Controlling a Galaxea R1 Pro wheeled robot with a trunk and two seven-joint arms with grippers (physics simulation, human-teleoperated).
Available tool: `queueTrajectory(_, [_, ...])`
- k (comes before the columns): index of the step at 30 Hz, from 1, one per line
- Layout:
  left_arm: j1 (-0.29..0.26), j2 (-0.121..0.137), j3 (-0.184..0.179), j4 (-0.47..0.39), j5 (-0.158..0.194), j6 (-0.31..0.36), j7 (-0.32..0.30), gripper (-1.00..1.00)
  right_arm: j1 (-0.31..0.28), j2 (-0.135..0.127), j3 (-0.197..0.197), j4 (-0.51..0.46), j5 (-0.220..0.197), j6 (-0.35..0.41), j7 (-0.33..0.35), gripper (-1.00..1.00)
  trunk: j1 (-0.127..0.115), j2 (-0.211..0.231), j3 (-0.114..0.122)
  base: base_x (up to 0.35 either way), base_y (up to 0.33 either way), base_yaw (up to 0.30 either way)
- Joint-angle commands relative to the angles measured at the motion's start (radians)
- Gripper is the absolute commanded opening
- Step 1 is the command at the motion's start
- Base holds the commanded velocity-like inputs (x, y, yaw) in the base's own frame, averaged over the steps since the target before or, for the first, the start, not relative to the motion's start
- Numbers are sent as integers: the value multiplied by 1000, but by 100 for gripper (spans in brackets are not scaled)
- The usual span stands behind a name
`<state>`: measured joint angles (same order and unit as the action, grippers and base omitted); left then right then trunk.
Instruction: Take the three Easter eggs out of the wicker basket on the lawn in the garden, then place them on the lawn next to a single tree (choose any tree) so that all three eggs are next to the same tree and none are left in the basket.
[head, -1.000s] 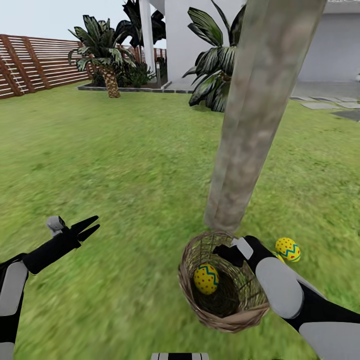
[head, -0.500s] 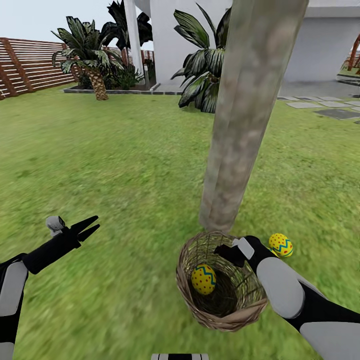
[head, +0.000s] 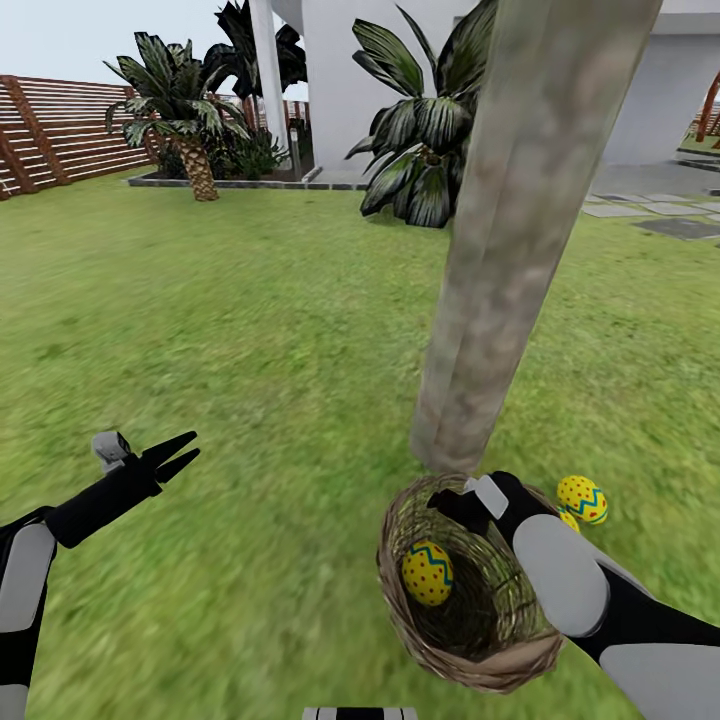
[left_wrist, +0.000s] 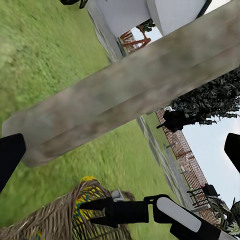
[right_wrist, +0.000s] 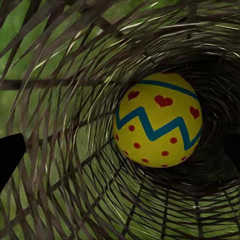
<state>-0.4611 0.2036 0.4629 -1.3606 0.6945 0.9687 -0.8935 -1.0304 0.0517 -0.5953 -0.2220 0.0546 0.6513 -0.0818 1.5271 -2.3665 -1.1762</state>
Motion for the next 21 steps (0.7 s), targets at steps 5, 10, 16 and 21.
queueTrajectory(5, [-1,0,1,0,-1,4,-4,100,0,-3,-8,-2,4,5,-3,100,0,0,-1,8,6,0])
queueTrajectory(10, [-1,0,0,0,0,4,-4,100,1,-17,-9,-3,4,4,-5,100,0,0,-1,0,0,0])
queueTrajectory(16, [-1,0,0,0,0,4,-4,100,1,-27,-10,-3,4,2,-10,100,23,-42,-20,0,0,0])
queueTrajectory(21, [-1,0,0,0,0,4,-4,100,4,-29,-11,-2,4,2,-9,100,42,-77,-35,0,0,0])
